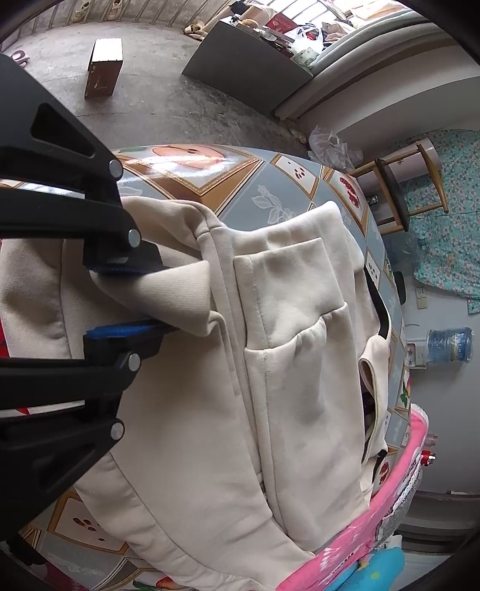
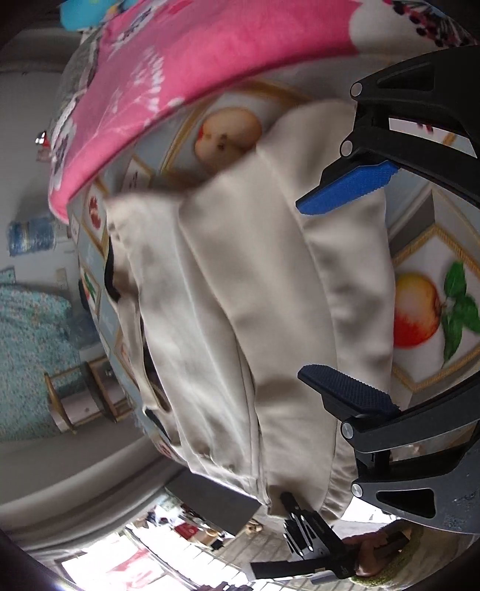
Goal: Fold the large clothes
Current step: 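Grasp the folded edge with the right gripper beside the left gripper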
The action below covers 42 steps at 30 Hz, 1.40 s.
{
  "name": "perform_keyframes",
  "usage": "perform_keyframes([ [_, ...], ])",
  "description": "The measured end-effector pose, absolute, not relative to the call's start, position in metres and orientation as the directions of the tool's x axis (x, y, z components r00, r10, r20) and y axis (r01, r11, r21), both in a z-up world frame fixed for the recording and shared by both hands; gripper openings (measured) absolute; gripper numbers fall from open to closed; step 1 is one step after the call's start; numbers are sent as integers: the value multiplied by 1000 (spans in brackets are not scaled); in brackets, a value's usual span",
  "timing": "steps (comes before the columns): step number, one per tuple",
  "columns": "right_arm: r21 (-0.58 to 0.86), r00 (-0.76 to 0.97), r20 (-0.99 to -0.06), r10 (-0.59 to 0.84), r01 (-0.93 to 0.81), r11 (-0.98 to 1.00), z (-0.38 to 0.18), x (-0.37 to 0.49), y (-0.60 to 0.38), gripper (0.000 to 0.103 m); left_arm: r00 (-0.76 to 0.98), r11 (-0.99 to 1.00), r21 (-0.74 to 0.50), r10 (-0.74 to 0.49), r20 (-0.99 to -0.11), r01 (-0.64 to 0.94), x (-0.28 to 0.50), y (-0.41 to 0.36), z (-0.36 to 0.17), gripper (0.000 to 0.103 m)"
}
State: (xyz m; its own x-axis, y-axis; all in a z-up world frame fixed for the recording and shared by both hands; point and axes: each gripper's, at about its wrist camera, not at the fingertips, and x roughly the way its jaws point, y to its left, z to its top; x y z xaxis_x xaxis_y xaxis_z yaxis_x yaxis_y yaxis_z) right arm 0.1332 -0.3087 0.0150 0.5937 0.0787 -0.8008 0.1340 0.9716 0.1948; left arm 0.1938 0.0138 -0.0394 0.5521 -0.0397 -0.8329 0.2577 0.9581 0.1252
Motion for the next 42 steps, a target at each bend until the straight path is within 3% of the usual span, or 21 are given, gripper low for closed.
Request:
perform_keyframes([
  [6,257,620,-781,75,209,944,24,146,-371,66,553,959,126,-38,-832,255,193,13,-40,20],
  [15,257,573,-808,140,128,958,10,207,-376,51,554,957,133,-33,-832,256,193,13,-41,20],
  [24,223,541,-826,159,56,973,6,202,-367,47,554,956,142,-26,-832,258,193,11,-42,20],
  [37,415,543,-781,309,81,906,1,217,-389,40,547,957,125,-39,-836,260,194,13,-41,20],
  [42,460,539,-767,349,82,884,-1,210,-395,32,544,959,118,-44,-838,260,194,15,-41,20],
])
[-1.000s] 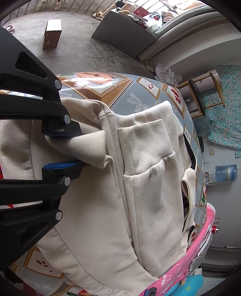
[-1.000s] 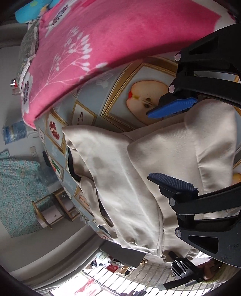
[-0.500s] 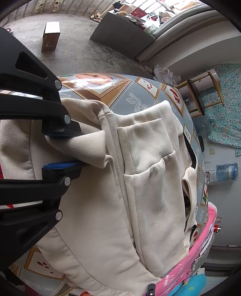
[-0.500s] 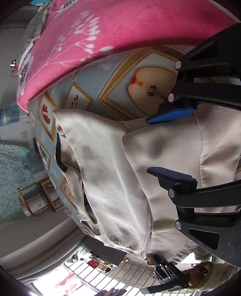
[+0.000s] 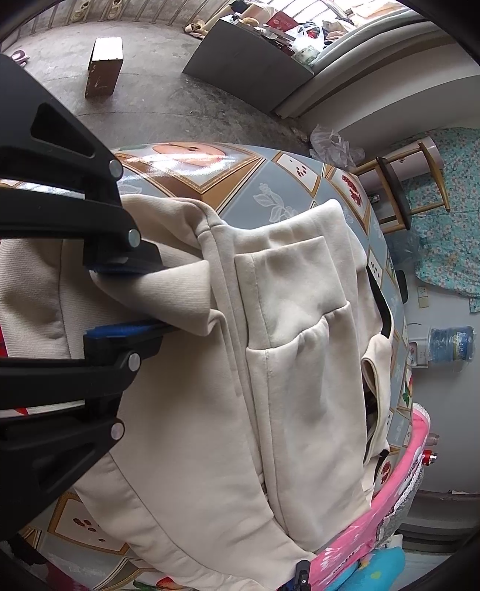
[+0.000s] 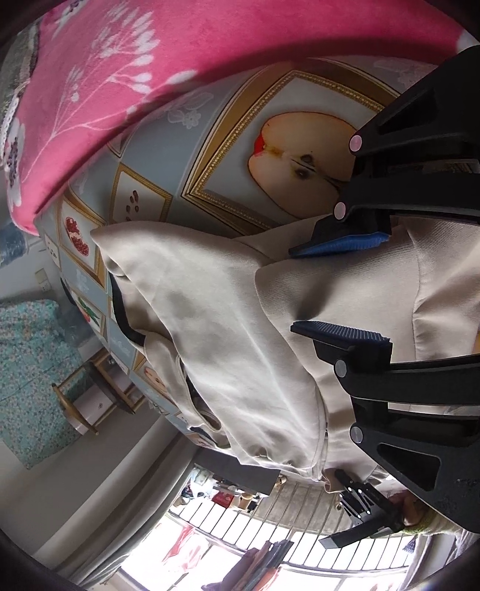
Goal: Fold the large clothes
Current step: 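Grasp the folded edge with the right gripper beside the left gripper, then lift the folded edge with both grippers and carry it over the jacket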
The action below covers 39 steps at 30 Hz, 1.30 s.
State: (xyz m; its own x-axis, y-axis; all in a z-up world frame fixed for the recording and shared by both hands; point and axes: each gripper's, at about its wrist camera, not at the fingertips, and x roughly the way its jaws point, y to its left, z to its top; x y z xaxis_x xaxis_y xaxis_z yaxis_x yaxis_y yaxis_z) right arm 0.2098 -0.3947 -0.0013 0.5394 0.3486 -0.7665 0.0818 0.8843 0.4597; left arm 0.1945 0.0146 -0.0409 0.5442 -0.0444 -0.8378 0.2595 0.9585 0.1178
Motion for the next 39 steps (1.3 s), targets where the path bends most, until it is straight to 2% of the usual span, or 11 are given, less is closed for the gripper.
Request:
perform_keyframes([
  [10,340,510,-824,249,93,936,-7,209,-382,27,541,960,111,-47,-840,256,196,16,-41,20],
  [13,267,517,-835,188,80,960,-3,207,-371,20,535,962,101,-52,-843,252,197,18,-41,20],
  [15,214,529,-836,144,72,974,1,204,-363,9,533,963,100,-51,-845,249,198,18,-41,20],
  [19,75,555,-831,36,49,996,12,195,-342,7,534,963,106,-45,-844,248,196,16,-41,20],
  [22,-1,554,-832,-13,22,1000,13,194,-331,9,534,963,107,-45,-844,249,196,16,-41,20],
  [26,1,535,-845,-11,23,1000,6,199,-331,27,534,962,105,-47,-844,251,196,16,-41,20],
  [30,-6,525,-851,-23,35,999,0,205,-332,30,535,962,106,-46,-843,250,196,16,-41,20],
  [32,-24,531,-847,-42,40,999,-2,205,-332,27,535,962,107,-45,-844,250,196,16,-41,20],
  [36,-53,556,-828,-64,36,998,3,196,-327,10,534,963,109,-41,-845,247,196,16,-40,20],
  [39,-73,565,-821,-83,40,997,5,193,-325,9,535,962,119,-31,-845,244,196,15,-40,20],
])
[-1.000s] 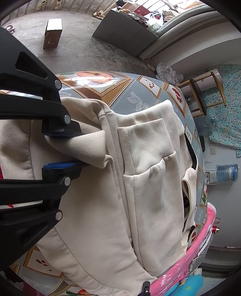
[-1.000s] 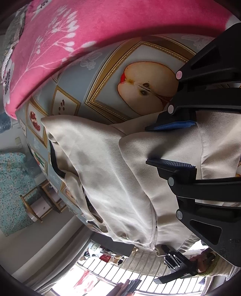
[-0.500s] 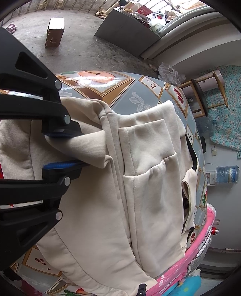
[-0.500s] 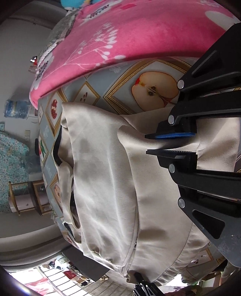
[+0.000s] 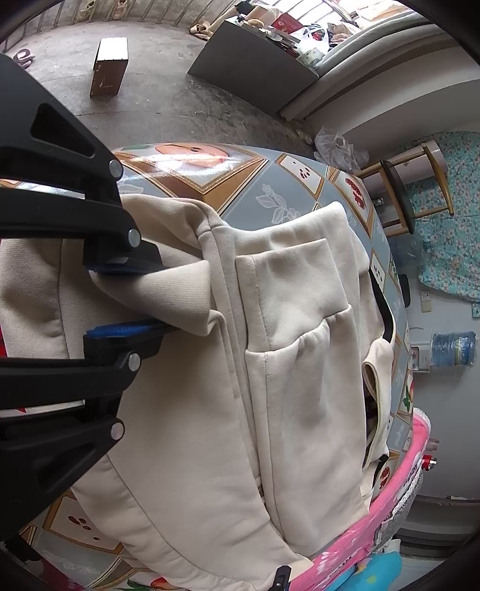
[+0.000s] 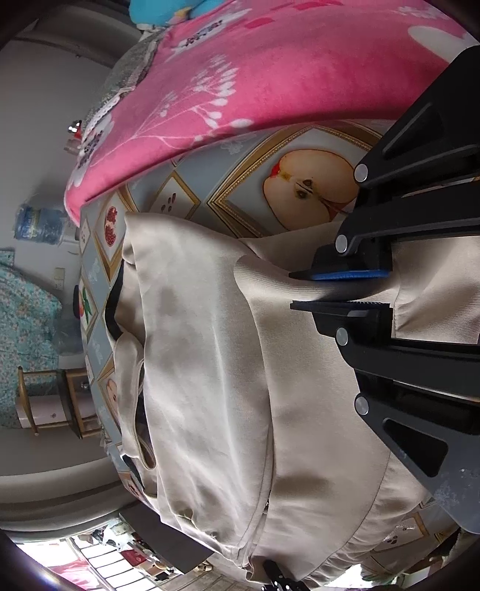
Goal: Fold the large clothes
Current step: 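Lift the folded edge with both grippers and carry it over the jacket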
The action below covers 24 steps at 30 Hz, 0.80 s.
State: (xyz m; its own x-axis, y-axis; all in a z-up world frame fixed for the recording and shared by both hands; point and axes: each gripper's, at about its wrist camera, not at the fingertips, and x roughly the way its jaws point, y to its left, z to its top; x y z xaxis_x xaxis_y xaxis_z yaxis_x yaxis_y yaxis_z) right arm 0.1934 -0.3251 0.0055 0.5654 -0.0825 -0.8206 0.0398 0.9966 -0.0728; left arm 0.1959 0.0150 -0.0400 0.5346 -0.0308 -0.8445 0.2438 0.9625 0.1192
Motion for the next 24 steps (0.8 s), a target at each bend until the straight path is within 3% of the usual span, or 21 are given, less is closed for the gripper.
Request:
perform_keyframes([
  [5,-94,563,-820,-103,45,995,5,195,-322,10,533,962,130,-18,-846,238,197,14,-40,20],
  [9,-102,564,-818,-114,52,993,2,196,-320,20,530,965,129,-13,-848,230,198,12,-40,20],
  [13,-116,565,-815,-129,59,991,0,197,-318,23,531,965,131,-9,-847,226,198,12,-40,20],
  [20,-162,567,-805,-176,75,984,-1,197,-310,24,526,966,131,-7,-850,224,199,11,-39,21],
  [24,-181,572,-795,-201,92,979,-1,195,-308,18,529,965,137,-2,-849,222,198,10,-39,21],
])
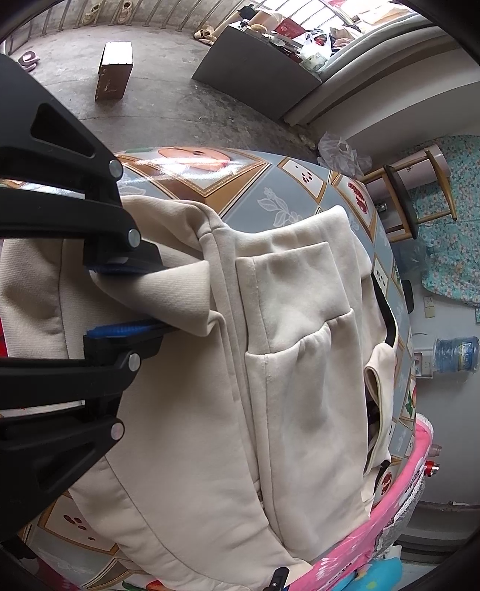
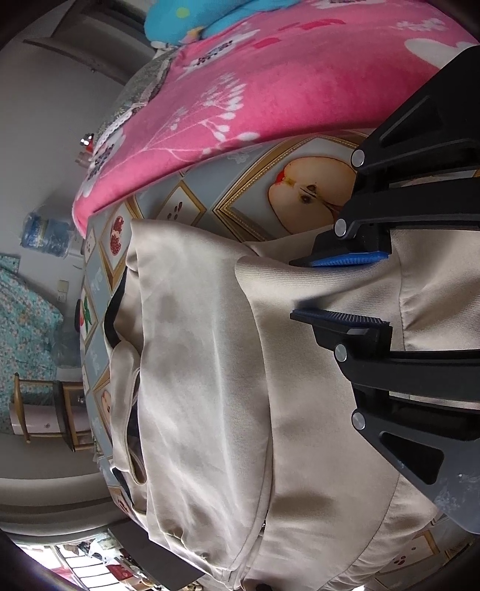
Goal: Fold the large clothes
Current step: 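Lift the folded edge with both grippers and carry it over the jacket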
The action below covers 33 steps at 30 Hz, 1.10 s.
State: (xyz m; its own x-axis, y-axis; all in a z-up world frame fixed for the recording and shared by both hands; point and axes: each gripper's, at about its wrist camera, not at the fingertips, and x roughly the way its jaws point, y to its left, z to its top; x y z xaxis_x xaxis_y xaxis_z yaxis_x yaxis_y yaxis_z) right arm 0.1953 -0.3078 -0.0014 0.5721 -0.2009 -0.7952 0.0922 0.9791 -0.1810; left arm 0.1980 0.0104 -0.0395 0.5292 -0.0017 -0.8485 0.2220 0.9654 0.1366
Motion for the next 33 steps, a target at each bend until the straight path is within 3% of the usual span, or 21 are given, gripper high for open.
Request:
perform_keyframes([
  [6,-192,585,-779,-227,122,974,3,190,-304,8,530,966,136,-2,-848,221,198,11,-39,21],
  [21,-163,641,-733,-228,160,974,24,166,-303,6,572,969,140,-3,-820,206,189,12,-29,20],
  [33,-116,685,-691,-230,209,971,51,115,-298,5,746,954,122,-131,-653,274,117,20,14,16],
])
